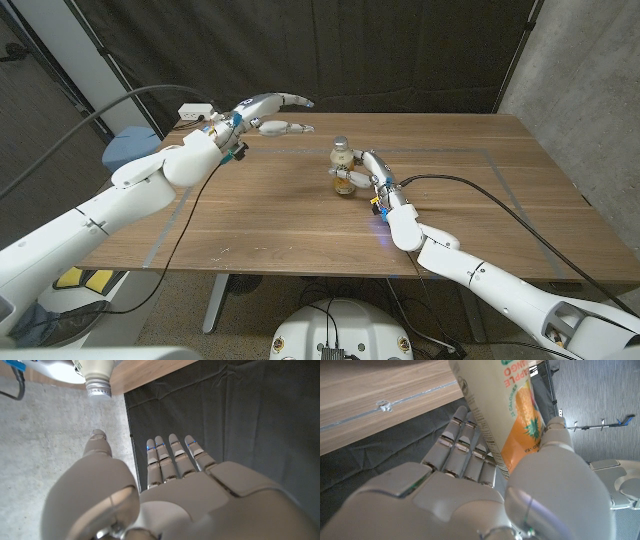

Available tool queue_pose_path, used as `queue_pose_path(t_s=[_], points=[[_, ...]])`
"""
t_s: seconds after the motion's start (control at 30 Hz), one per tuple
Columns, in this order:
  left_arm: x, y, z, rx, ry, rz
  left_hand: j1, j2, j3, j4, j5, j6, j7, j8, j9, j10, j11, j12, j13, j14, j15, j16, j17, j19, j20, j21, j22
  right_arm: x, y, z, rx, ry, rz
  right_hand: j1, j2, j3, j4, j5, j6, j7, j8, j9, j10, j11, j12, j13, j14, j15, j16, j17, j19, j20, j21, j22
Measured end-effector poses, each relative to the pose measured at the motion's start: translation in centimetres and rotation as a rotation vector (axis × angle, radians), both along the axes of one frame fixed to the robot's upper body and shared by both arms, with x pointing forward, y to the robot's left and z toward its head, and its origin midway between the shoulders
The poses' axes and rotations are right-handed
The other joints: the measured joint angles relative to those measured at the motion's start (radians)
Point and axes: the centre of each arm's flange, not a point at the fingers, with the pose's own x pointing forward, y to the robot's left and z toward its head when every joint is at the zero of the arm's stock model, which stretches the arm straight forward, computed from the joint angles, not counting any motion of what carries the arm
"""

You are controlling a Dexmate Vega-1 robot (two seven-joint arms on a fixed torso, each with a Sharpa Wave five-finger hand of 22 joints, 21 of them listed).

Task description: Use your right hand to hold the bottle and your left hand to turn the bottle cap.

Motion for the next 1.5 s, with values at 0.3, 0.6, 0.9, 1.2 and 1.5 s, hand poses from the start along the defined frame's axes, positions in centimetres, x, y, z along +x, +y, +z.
queue_pose_path(t_s=[0.3,0.6,0.9,1.2,1.5], points=[[-1.1,-1.6,2.3,0.163,-0.014,0.059,0.036,-0.007,0.01,-0.021,0.0,-0.021,0.021,-0.015,0.005,-0.02,0.026,-0.011,-0.002,-0.021,0.0,-0.007,-0.005,0.006,-0.035,0.0,0.0,0.0,0.0,0.2,-0.012,0.007,0.009,0.0,0.0,-0.004,0.004,0.0,0.002,-0.002,-0.006,0.0,0.001,-0.001,-0.008,0.001,0.0,0.0,-0.004,0.0,0.0,0.0,0.0,0.0],[-1.6,-3.3,4.8,0.311,-0.004,0.098,0.075,0.008,0.023,-0.037,0.0,-0.029,0.029,-0.022,0.005,-0.026,0.031,-0.012,-0.003,-0.027,0.005,-0.007,-0.005,0.007,-0.036,0.0,-0.005,-0.4,-0.2,0.1,-0.021,0.014,0.01,0.0,0.0,-0.004,0.004,-0.008,0.002,-0.002,-0.013,0.0,0.005,-0.004,-0.016,-0.002,0.0,0.0,-0.01,0.0,0.0,0.0,-0.006,0.0],[-1.9,-5.3,6.4,0.451,0.014,0.125,0.106,0.008,0.031,-0.044,0.0,-0.039,0.029,-0.026,0.005,-0.026,0.031,-0.012,-0.003,-0.023,0.001,-0.007,-0.005,0.005,-0.034,-0.007,-0.005,-0.8,-0.4,0.2,-0.029,0.022,0.007,0.0,0.0,-0.004,0.004,-0.008,0.002,-0.002,-0.013,0.0,0.001,-0.008,-0.023,-0.005,-0.006,0.002,-0.011,0.0,-0.01,0.001,-0.006,0.0],[-1.8,-6.7,7.1,0.551,0.045,0.143,0.126,0.014,0.039,-0.052,0.0,-0.037,0.026,-0.026,0.005,-0.016,0.022,-0.012,-0.003,-0.016,-0.005,-0.002,-0.005,0.002,-0.03,-0.011,-0.005,-0.8,-0.5,0.2,-0.033,0.028,0.011,0.0,0.0,-0.007,0.007,-0.008,-0.002,-0.006,-0.02,0.0,0.002,-0.009,-0.03,-0.004,-0.007,0.002,-0.015,0.0,-0.012,0.0,-0.006,0.0],[-1.5,-7.8,7.3,0.605,0.068,0.134,0.141,0.006,0.039,-0.052,0.0,-0.039,0.021,-0.026,0.005,-0.017,0.022,-0.012,-0.003,0.015,-0.008,0.006,-0.004,0.0,-0.058,-0.011,-0.004,-0.8,-0.4,0.5,-0.036,0.023,0.015,0.0,0.0,-0.007,0.007,-0.008,-0.004,-0.008,-0.027,0.0,-0.003,-0.015,-0.033,-0.004,-0.011,0.005,-0.015,0.0,-0.017,0.005,-0.014,0.0]])
